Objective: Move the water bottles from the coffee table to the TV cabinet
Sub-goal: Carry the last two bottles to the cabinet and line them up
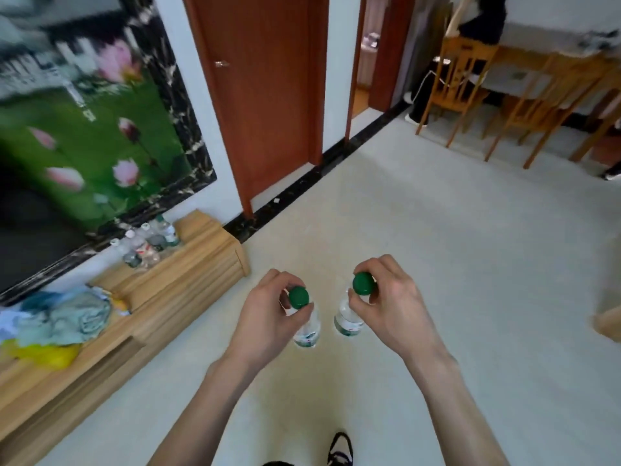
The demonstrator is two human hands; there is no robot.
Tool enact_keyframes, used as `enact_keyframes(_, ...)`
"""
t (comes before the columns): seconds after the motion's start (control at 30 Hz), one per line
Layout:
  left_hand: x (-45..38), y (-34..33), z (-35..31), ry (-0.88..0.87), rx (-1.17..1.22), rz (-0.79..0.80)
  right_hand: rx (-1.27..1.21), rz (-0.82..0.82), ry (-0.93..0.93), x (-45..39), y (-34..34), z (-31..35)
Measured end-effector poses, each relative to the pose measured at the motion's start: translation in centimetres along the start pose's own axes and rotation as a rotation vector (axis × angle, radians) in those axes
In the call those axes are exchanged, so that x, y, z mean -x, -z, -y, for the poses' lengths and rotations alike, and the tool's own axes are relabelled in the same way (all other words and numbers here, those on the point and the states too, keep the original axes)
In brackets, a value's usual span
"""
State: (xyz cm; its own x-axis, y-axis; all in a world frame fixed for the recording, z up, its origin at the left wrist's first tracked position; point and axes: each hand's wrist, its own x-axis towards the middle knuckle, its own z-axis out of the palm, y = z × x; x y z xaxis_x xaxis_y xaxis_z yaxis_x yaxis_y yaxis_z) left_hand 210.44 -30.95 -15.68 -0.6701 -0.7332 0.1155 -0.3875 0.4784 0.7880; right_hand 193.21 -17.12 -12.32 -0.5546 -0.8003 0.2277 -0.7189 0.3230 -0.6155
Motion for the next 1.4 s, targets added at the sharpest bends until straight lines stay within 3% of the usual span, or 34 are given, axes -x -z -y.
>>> enact_keyframes(0.37, -13.1, 5.6, 4.9, 0.104, 0.035, -0.288, 0.015, 0.246, 0.213, -20.0, -7.0, 0.9)
enact_keyframes(0.63, -23.2, 11.4, 13.1, 0.213, 0.075, -0.330, -0.017, 0.310, 0.218, -31.8, -15.4, 4.7)
enact_keyframes(0.83, -30.3, 16.4, 18.8, 0.195, 0.070, -0.340, -0.062, 0.292, 0.252, -40.1, -22.0, 8.4)
enact_keyframes(1.13, -38.5, 20.7, 25.9, 0.265, 0.047, -0.468, -0.103, 0.360, 0.316, -51.5, -29.7, 12.7)
enact_keyframes(1.4, -46.4, 22.4, 32.2, 0.404, 0.044, -0.534, -0.116, 0.516, 0.383, -62.3, -37.9, 13.8)
